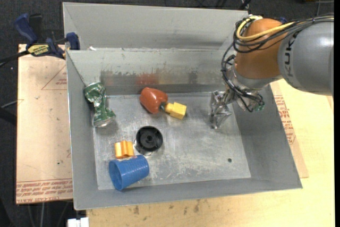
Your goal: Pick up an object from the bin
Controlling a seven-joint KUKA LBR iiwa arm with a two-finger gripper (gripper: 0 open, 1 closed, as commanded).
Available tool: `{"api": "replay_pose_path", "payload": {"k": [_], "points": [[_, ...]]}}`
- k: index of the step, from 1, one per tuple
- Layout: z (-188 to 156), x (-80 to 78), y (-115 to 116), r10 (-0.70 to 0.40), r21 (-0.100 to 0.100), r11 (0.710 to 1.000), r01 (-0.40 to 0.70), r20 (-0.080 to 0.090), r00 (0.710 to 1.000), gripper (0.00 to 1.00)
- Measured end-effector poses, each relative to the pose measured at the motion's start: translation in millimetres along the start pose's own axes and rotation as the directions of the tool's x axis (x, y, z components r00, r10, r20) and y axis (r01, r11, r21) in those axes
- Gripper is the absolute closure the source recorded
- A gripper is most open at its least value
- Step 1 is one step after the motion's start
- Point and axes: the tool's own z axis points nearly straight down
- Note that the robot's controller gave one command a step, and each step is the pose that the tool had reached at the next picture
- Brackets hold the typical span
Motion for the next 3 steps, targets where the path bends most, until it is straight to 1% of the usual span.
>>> {"api": "replay_pose_path", "payload": {"k": [1,2,3], "points": [[0,0.0,0,0.0,0.0,1.0,0.0,0.0,1.0,1.0],[-44,-0.8,3,-0.009,-0.003,1.0,0.009,-0.007,1.0,1.0],[-83,-10.5,5,-0.024,0.004,1.0,0.024,0.006,1.0,1.0]]}}
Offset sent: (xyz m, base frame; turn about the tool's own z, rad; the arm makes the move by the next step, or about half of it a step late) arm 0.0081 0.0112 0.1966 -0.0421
